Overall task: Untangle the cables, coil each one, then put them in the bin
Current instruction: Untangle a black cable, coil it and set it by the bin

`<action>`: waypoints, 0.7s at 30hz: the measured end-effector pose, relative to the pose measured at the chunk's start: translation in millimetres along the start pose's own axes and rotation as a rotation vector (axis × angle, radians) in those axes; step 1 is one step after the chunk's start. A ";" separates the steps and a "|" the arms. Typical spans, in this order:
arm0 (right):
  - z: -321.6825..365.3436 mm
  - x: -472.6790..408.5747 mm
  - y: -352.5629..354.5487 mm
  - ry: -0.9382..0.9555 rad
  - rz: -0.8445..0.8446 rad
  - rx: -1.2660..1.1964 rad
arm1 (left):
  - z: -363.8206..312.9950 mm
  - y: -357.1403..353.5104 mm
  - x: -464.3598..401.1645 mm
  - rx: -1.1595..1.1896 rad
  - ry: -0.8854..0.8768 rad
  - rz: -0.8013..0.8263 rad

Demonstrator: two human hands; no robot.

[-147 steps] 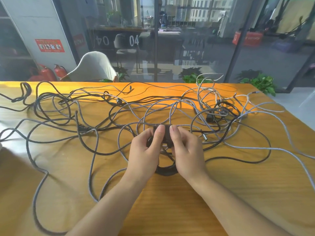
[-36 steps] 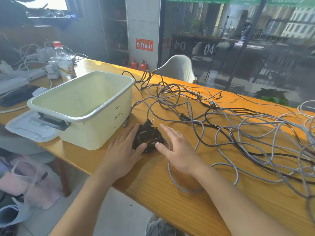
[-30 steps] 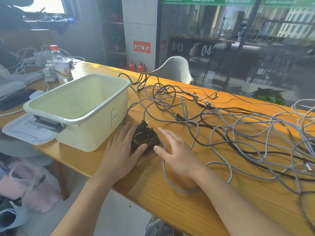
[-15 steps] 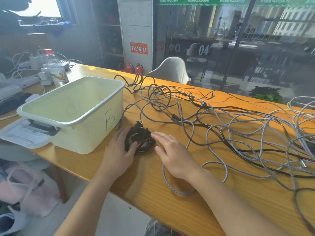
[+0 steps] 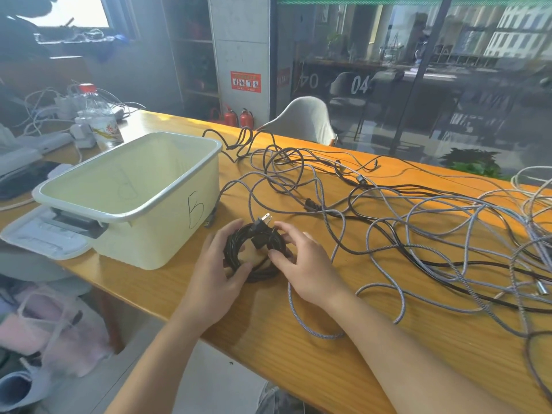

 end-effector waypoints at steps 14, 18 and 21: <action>23.5 5.7 82.9 0.033 -0.119 -0.351 | -88.8 -39.4 -36.1 0.061 -0.111 0.084; 11.4 19.3 124.4 0.046 -0.292 -0.349 | -125.5 -79.0 -47.8 0.141 -0.179 0.189; -7.6 31.6 148.2 0.022 -0.404 -0.353 | -142.9 -112.0 -52.9 0.143 -0.224 0.235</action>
Point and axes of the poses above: each hand's wrist, its own x-axis away from the middle knuckle, its own y-axis out of the back of the hand, z = x × y, the point moved 4 cm from there along -x, towards the middle knuckle, and after that the axes turned 9 degrees about y, right-handed, at the moved point
